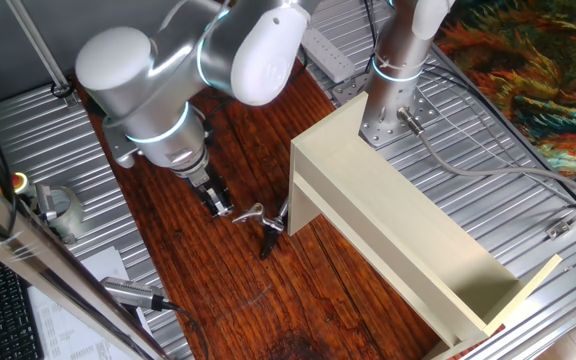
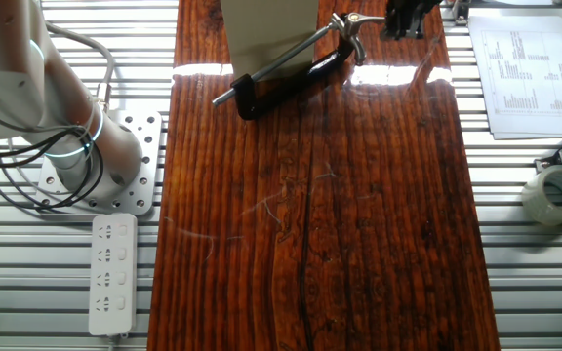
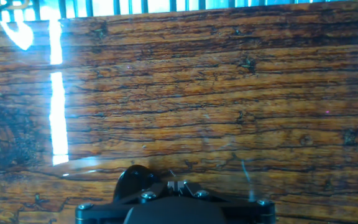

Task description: Turn on the water tap

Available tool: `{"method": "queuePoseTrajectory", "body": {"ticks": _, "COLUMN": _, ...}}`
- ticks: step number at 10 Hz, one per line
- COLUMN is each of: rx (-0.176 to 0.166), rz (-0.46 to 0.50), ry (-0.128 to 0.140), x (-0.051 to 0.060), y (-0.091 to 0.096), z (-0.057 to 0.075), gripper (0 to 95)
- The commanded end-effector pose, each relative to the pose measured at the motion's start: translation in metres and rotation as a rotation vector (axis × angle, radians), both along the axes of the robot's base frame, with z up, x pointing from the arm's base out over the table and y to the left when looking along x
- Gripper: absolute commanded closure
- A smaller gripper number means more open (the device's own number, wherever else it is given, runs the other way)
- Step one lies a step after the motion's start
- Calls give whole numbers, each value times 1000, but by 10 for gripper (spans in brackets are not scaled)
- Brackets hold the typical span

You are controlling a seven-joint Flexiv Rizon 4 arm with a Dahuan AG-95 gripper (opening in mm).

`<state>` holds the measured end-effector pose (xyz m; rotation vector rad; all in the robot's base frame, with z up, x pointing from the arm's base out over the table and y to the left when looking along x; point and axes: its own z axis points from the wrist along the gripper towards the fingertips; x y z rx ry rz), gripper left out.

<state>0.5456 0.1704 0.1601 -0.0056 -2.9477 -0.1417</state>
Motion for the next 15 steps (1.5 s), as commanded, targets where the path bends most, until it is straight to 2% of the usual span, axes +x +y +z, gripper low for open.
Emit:
{"method": "queuePoseTrajectory", "body": {"ticks": 1, "rx": -27, "rz": 1, "ry": -5, "x": -1, "y": -1, "z": 1, "gripper": 950}}
{"method": "queuePoseTrajectory", "body": {"ticks": 3, "rx": -33, "rz": 17, "ry": -9, "x": 0, "y": -2, "z": 1, "gripper": 950}}
{"method": "queuePoseTrajectory", "body": {"ticks": 6, "rx": -41, "rz": 93, "ry": -42, "x": 0, "y": -2, "z": 1, "gripper": 950}}
{"method": "queuePoseTrajectory", "body": {"ticks": 8, "rx": -57, "rz": 129, "ry": -44, "x": 0, "y": -2, "z": 1, "gripper": 950}}
{"method": "queuePoseTrajectory", "body": {"ticks": 10, "rx": -61, "rz": 137, "ry": -59, "x": 0, "y": -2, "z": 1, "gripper": 950}}
{"method": "queuePoseTrajectory", "body": {"ticks": 14, "rx": -56, "rz": 139, "ry": -62, "x": 0, "y": -2, "z": 1, "gripper": 950}}
{"method": "queuePoseTrajectory", "body": {"ticks": 15, "rx": -57, "rz": 132, "ry": -61, "x": -1, "y": 3, "z": 1, "gripper": 950}}
